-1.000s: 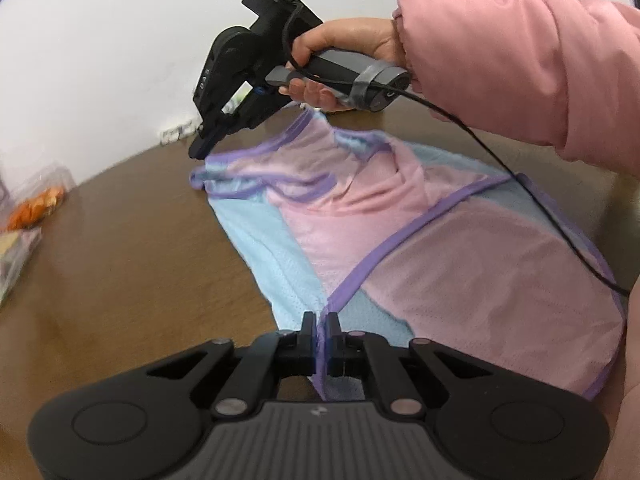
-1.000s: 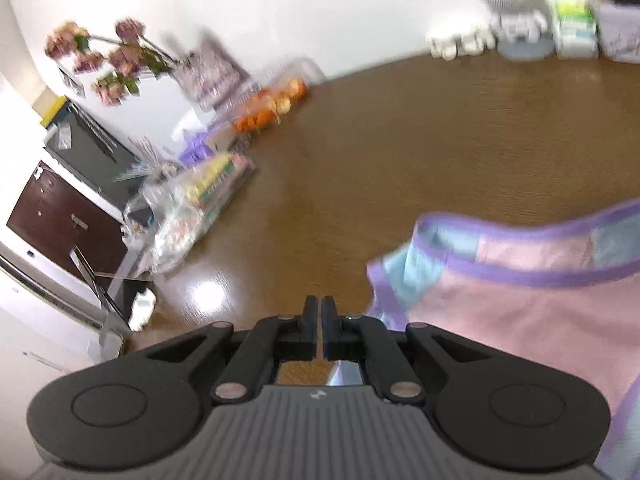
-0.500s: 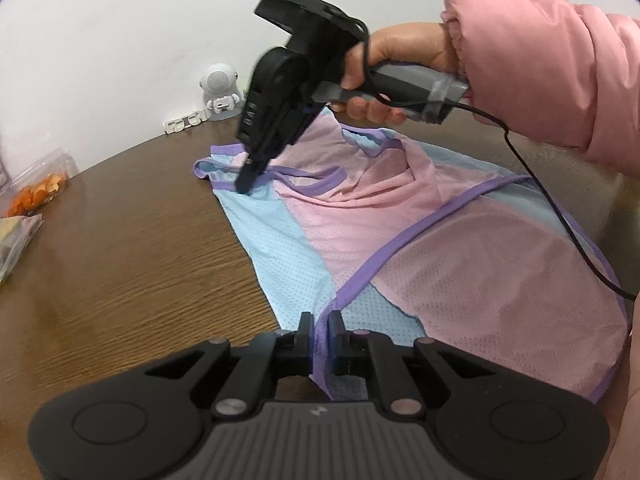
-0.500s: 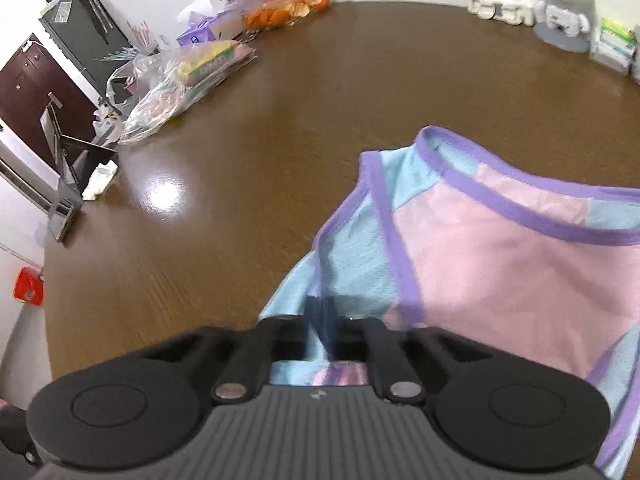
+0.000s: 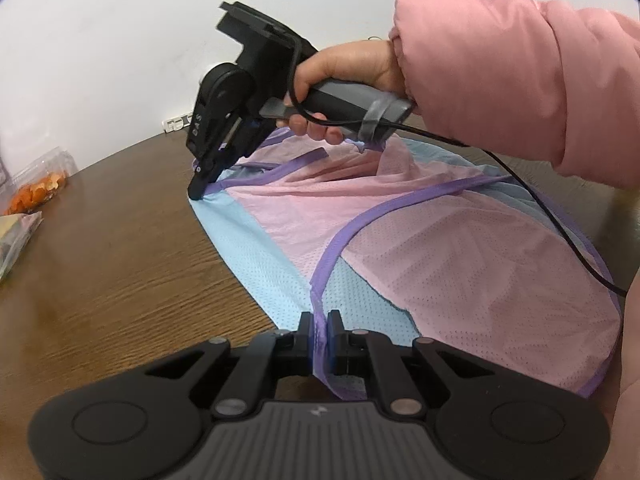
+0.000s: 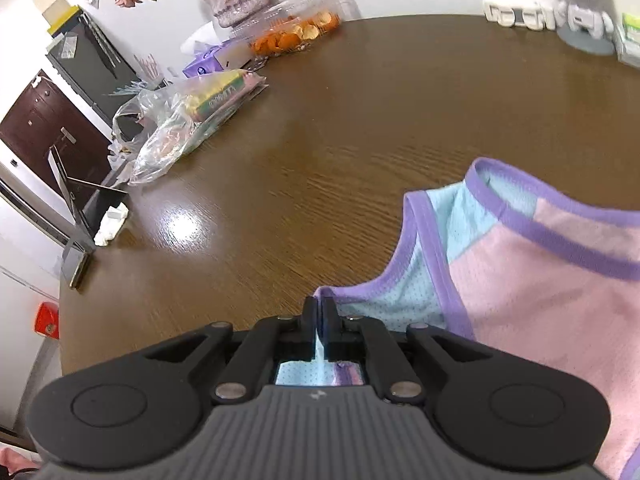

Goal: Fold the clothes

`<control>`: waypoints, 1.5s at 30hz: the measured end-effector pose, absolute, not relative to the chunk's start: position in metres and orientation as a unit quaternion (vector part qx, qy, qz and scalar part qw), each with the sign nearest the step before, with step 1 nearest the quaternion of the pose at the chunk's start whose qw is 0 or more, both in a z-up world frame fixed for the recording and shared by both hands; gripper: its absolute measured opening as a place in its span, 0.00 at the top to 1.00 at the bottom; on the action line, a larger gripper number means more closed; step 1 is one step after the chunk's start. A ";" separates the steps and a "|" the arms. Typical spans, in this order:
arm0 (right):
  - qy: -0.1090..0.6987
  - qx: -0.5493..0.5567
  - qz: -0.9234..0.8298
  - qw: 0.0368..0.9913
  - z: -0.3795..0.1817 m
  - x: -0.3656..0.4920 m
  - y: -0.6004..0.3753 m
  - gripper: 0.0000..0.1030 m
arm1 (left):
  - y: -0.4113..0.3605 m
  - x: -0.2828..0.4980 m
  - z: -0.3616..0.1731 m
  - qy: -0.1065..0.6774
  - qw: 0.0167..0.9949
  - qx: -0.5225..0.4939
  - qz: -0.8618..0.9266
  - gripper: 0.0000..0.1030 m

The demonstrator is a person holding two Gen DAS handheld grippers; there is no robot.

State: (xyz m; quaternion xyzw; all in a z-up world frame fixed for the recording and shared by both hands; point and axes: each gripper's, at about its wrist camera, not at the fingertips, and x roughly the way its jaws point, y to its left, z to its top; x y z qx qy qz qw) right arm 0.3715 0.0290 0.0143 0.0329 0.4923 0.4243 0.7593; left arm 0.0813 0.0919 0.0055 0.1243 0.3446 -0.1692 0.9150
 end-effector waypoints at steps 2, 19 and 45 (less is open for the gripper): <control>0.483 0.059 0.423 0.765 0.021 0.374 0.015 0.72 | 0.094 0.081 0.007 0.345 0.916 0.119 -0.168 0.90; 0.406 0.033 0.252 0.877 0.067 0.352 -0.197 0.59 | 0.058 0.199 0.088 0.293 0.929 0.134 -0.182 0.64; 0.408 -0.211 0.364 0.810 0.022 0.439 -0.081 0.56 | 0.038 0.410 0.010 0.401 0.827 0.288 -0.268 0.92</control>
